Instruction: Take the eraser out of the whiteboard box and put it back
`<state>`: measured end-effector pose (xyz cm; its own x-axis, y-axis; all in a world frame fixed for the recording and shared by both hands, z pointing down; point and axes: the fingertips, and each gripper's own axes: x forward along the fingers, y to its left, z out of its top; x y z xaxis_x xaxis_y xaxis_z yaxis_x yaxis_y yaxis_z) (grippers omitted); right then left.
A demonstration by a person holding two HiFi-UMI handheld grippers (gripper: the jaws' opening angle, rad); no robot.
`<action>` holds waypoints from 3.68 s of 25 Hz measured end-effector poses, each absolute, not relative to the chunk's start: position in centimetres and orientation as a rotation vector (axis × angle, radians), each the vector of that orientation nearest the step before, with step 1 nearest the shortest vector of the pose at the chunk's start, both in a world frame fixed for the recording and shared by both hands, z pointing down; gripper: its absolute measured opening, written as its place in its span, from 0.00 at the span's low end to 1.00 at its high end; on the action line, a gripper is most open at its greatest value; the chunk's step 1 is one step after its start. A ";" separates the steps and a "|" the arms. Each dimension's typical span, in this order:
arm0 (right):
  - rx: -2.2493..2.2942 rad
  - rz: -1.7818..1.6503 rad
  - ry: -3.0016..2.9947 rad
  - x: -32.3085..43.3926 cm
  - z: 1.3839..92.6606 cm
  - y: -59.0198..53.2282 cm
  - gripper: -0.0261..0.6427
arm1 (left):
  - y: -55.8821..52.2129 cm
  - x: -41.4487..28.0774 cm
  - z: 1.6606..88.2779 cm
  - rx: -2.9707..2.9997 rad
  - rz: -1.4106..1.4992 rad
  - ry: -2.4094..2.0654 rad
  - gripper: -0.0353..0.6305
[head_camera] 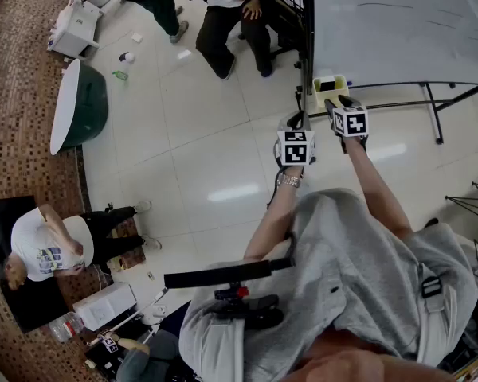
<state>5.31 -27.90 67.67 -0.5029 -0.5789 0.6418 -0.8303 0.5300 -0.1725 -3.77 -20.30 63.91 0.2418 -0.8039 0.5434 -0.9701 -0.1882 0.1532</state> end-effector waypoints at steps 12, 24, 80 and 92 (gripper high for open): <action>1.247 0.718 -2.059 2.7 71.5 -35.0 0.46 | -26.4 -8.7 65.2 2.075 0.486 -1.526 0.06; 1.168 0.731 -2.145 3.1 69.1 -34.4 0.45 | -28.9 -8.0 64.8 2.070 0.457 -1.519 0.06; 0.813 0.678 -2.382 7.6 65.1 -13.5 0.04 | -12.7 6.0 64.7 1.904 0.456 -1.581 0.05; 0.825 0.676 -2.362 5.5 65.1 -12.1 0.04 | -11.6 3.0 64.2 1.914 0.464 -1.607 0.04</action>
<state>5.55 -12.13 65.09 -0.6649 -0.4015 0.6298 -0.6739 0.6862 -0.2740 2.98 -11.62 64.16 0.2092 -0.7661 0.6078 -0.9721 -0.0955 0.2141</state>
